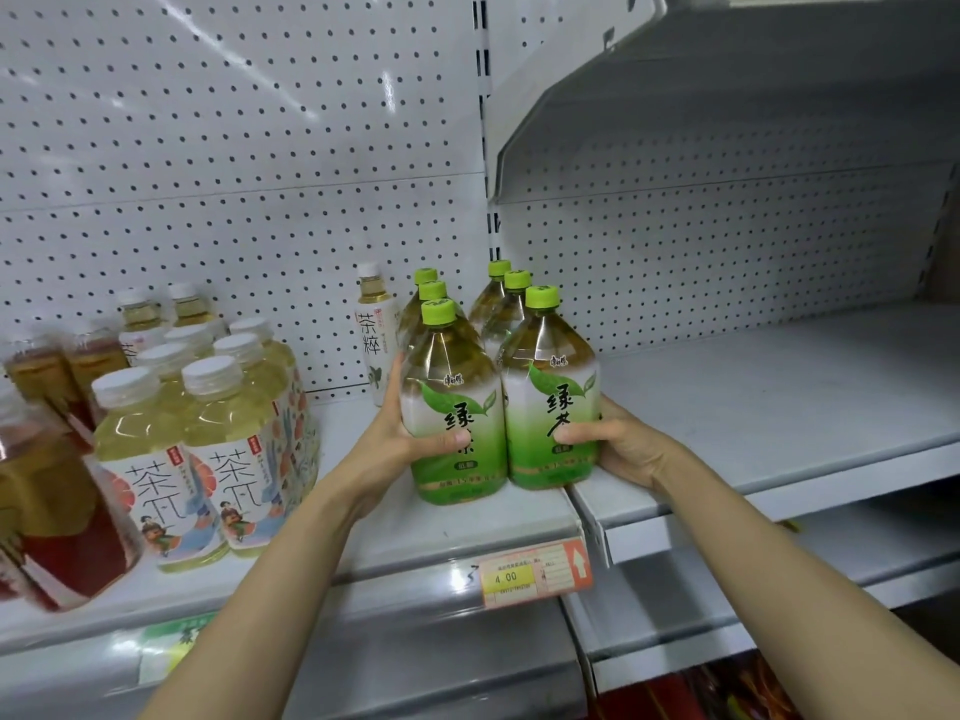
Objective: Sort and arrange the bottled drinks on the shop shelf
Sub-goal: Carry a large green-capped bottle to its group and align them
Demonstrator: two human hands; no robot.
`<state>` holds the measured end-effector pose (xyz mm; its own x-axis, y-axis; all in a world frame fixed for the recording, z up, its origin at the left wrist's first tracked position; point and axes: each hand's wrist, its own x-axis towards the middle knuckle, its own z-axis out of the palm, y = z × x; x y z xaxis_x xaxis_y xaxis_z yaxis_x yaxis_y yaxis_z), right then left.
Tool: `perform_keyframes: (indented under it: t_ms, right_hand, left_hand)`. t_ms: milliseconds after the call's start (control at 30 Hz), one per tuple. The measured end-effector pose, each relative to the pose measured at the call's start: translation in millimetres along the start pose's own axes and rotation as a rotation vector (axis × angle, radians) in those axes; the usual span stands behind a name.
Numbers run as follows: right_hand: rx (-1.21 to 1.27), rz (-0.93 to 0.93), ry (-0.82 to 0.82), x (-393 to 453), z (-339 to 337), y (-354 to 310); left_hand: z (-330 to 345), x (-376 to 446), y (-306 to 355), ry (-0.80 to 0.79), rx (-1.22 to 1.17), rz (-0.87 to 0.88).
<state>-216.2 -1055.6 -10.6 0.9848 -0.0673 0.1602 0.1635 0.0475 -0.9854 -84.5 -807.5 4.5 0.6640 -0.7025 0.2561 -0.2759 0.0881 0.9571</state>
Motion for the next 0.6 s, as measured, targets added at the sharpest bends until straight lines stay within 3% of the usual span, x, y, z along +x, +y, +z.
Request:
perform_keyframes:
  t_ms: [133,233,300,367,433,600]
  right_hand:
    - [-0.304,-0.126,0.276,-21,9,1]
    - [-0.766,-0.269,0.445,-32,30,6]
    - [-1.206,-0.422,0.547,-32,43,14]
    - [-1.492,-0.608,0.569,-30,53,16]
    - [-1.617,-0.705,0.533,-28,62,18]
    - [-1.758,-0.662,0.472,-18,69,27]
  left_hand:
    - [17,-17,7,0.248,0.161,0.085]
    - [30,-29,10,0.363,0.745,0.361]
    - [38,-33,11,0.346,1.052,0.42]
    - [41,-36,12,0.347,1.219,0.44]
    - [39,-37,8,0.339,1.391,0.502]
    - [43,-38,-3,0.314,1.607,0.524]
